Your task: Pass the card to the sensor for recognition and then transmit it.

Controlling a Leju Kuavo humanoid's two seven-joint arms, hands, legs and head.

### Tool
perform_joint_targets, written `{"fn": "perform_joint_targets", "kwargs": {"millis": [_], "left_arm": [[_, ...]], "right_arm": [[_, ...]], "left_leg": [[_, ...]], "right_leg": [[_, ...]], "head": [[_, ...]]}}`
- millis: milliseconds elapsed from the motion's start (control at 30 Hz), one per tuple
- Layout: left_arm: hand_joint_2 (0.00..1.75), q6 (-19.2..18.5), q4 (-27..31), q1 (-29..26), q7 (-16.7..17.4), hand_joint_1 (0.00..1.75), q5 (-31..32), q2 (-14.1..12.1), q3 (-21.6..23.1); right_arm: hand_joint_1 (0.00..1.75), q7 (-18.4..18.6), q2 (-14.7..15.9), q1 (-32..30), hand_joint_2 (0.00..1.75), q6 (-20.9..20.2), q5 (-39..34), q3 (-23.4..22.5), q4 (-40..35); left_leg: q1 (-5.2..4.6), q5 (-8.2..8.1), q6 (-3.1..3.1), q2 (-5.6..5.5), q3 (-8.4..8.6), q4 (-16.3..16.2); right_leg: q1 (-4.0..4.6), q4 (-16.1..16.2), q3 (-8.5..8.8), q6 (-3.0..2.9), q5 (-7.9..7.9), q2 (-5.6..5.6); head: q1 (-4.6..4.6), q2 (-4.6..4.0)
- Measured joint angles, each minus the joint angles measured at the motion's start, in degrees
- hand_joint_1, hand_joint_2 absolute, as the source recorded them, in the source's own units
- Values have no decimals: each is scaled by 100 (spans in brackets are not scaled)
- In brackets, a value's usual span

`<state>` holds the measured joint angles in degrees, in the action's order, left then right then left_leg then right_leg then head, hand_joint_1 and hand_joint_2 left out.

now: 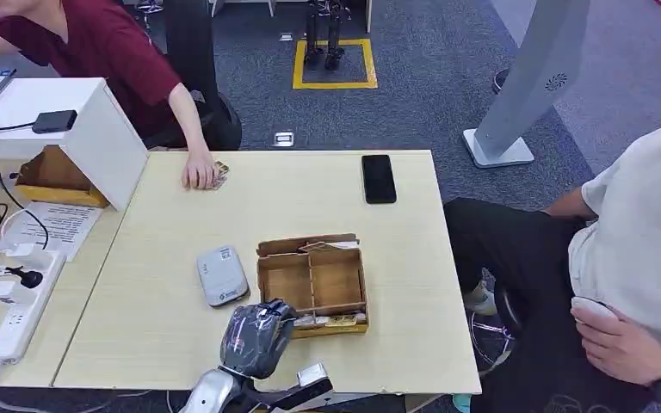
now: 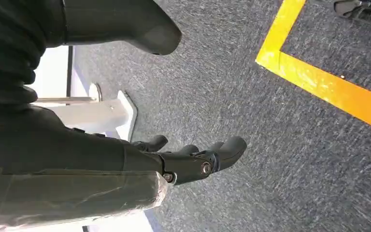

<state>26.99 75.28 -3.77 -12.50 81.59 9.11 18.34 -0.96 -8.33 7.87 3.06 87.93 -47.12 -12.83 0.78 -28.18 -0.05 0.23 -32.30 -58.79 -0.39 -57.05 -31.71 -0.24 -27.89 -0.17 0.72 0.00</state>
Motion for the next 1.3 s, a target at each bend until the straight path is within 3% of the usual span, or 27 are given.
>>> {"fn": "perform_joint_targets", "kwargs": {"millis": [233, 433, 700, 900, 1300], "left_arm": [[175, -22, 0, 0, -7, 175, -29, 0, -4], [175, -133, 53, -4, -199, 175, -437, 35, -81], [175, -647, 1032, 127, -378, 175, -785, 33, -162], [175, -706, 1534, 279, -387, 175, -848, 6, -164], [175, -968, 2332, 1174, -31, 175, -995, -229, -197]], "right_arm": [[0, -17, 0, 0, 175, 7, 2, 0, 0], [0, -37, 0, -3, 175, 17, 4, 0, 0], [0, -68, 0, -39, 175, 37, 26, 0, 0], [0, -79, 0, -60, 175, 37, 37, 0, 0], [0, -94, 0, -101, 175, 28, 22, -7, 0]], "left_leg": [[0, 0, 0, 0, 0, 0], [0, 0, 0, 0, 0, 0], [0, 0, 0, -1, 0, 0], [0, 1, 0, -1, 1, -1], [0, 2, 0, -2, 1, 0]], "right_leg": [[0, 0, 0, 0, 0, 0], [0, 0, 0, 0, 0, 0], [0, 0, 1, 0, 0, -1], [0, 0, 0, 0, 1, -2], [0, -2, 1, 0, 2, -1]], "head": [[2, 0], [0, 0], [0, 0], [0, 0], [0, 0]]}}
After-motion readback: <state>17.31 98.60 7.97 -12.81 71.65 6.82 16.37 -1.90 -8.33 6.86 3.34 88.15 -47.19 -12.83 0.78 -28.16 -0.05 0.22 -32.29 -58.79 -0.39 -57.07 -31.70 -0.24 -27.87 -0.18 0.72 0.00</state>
